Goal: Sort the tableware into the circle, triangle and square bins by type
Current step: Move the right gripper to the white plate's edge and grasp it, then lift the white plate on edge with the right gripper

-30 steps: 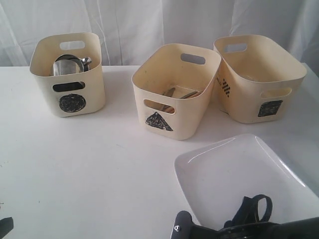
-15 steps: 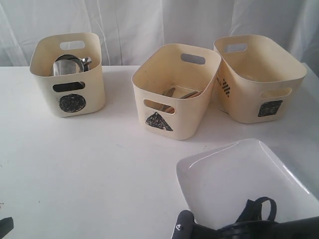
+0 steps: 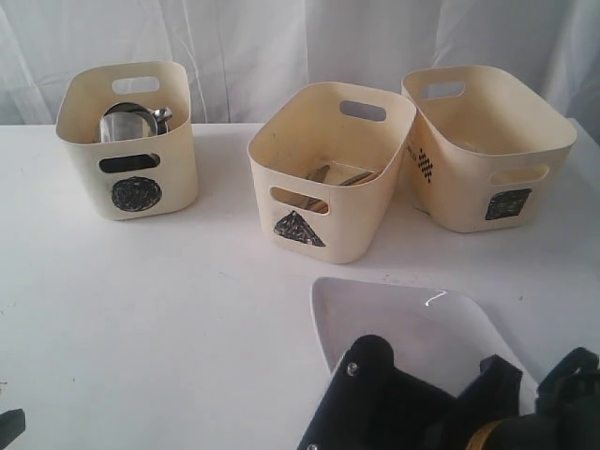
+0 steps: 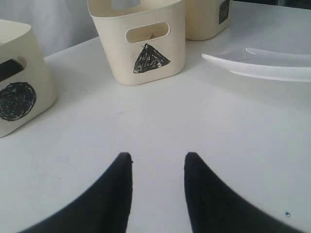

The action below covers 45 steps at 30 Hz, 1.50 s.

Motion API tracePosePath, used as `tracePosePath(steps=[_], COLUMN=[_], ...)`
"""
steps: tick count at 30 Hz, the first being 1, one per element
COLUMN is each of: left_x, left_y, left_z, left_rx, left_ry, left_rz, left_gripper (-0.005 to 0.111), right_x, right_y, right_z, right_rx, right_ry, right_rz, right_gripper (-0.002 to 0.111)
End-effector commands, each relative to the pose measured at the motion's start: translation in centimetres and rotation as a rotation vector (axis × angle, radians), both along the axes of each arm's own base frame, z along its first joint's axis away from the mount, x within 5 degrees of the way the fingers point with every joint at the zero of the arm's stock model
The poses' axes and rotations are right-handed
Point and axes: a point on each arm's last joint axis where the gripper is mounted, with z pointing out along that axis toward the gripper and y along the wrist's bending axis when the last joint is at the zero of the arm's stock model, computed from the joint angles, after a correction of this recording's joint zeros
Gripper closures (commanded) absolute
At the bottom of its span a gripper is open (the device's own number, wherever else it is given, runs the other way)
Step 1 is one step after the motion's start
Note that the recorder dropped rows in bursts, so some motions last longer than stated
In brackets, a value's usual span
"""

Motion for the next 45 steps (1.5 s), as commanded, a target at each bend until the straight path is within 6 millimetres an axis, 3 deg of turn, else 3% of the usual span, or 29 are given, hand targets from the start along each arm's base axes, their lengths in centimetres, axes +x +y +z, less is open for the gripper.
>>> tracePosePath(steps=[1,11,26,45], left_x=[0.0,0.0,0.0,0.0], left_y=[0.0,0.0,0.0,0.0], left_z=[0.0,0.0,0.0,0.0], left_rx=[-0.013,-0.013,-0.013,-0.013], left_ry=[0.003,0.003,0.003,0.003], left_rz=[-0.006,-0.006,-0.006,-0.006], left_gripper=[0.065,0.065,0.065,0.065], right_x=[-0.4,-1.2,-2.1,-2.3], right_y=[-0.5,-2.2,-6.7,-9.0], right_z=[2.1,6.8,9.6,14.9], right_rx=[0.076,0.222,0.27,0.401], right_ry=[-0.013,-0.059,-0.204,-0.365], right_rz=[-0.018,-0.049,-0.101,-0.127], right_gripper=[0.108,0.108,0.108,0.108])
